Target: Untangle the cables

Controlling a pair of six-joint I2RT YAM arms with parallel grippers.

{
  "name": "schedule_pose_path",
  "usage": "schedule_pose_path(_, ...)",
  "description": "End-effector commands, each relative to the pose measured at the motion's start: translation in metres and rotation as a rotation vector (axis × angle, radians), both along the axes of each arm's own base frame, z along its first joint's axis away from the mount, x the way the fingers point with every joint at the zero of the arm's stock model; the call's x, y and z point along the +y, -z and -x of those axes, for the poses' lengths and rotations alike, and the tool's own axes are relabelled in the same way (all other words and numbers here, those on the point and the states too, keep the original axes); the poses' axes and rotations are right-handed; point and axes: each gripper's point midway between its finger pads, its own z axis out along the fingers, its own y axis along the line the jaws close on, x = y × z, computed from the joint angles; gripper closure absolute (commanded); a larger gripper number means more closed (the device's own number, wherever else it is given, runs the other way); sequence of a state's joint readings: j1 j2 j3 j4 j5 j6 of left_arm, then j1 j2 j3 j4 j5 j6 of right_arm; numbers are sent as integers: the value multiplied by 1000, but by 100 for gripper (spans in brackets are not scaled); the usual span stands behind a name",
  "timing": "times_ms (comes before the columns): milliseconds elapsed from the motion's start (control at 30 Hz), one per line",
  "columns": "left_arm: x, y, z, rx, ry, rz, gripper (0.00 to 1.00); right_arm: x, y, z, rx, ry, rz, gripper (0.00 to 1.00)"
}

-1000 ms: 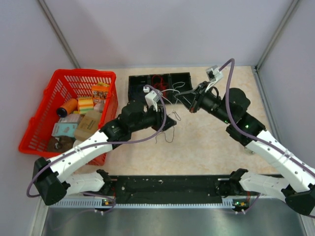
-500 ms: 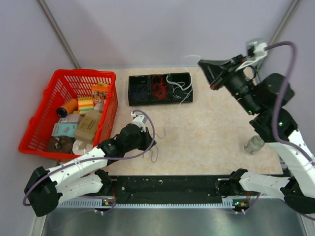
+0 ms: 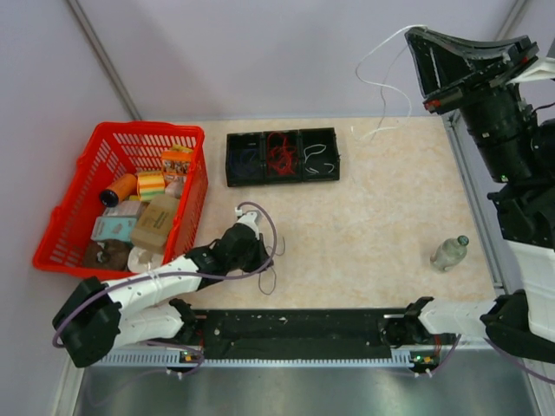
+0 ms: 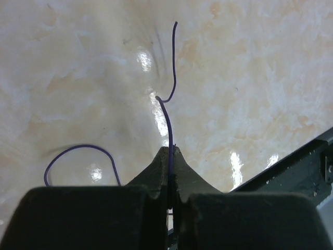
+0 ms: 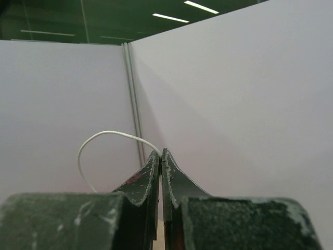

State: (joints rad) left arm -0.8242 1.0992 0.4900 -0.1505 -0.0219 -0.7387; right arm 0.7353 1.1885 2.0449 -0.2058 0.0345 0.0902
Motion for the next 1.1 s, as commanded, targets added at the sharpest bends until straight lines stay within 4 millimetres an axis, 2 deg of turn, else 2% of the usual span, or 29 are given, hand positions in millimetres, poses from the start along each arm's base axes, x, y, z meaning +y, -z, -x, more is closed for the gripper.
schedule_pose_path(0,-19,-20,2,-44,71,129,99,10,4,-20,0,51,57,100)
schedule_pose_path(33,-20,-23,3,-53,84,136,90,12,8,-21,12,41,58,100)
schedule_pose_path(100,-26,-39,7,-92,129,182,57,14,13,-15,22,7,57,100)
schedule_pose_path(133,-28,-50,10,-124,167,211,44,14,18,-12,29,-6,56,100)
schedule_pose_path(167,-35,-70,10,-195,213,266,18,12,21,-7,34,-24,48,100)
schedule_pose_path(200,-38,-95,11,-262,251,310,6,12,26,-7,46,-29,47,100)
schedule_pose_path(233,-38,-111,10,-315,272,323,2,10,28,-2,53,-39,37,100)
schedule_pose_path(367,-43,-171,-9,-508,271,342,1,11,39,11,69,-109,25,100)
schedule_pose_path(467,-57,-192,-27,-568,292,314,2,11,35,24,59,-161,5,100)
schedule_pose_path(567,-79,-208,-34,-562,350,342,3,14,33,27,63,-192,2,100)
schedule_pose_path(633,-89,-216,-48,-586,322,352,1,20,34,30,72,-230,1,100)
schedule_pose_path(767,-102,-207,-87,-600,251,251,2,27,32,38,70,-297,-7,100)
schedule_pose_path(933,-104,-171,-122,-575,195,83,15,27,30,41,63,-308,-7,100)
schedule_pose_path(1000,-100,-153,-122,-516,168,46,25,26,33,38,68,-293,-2,100)
schedule_pose_path(1067,-96,-136,-111,-456,182,51,33,25,42,29,77,-248,16,100)
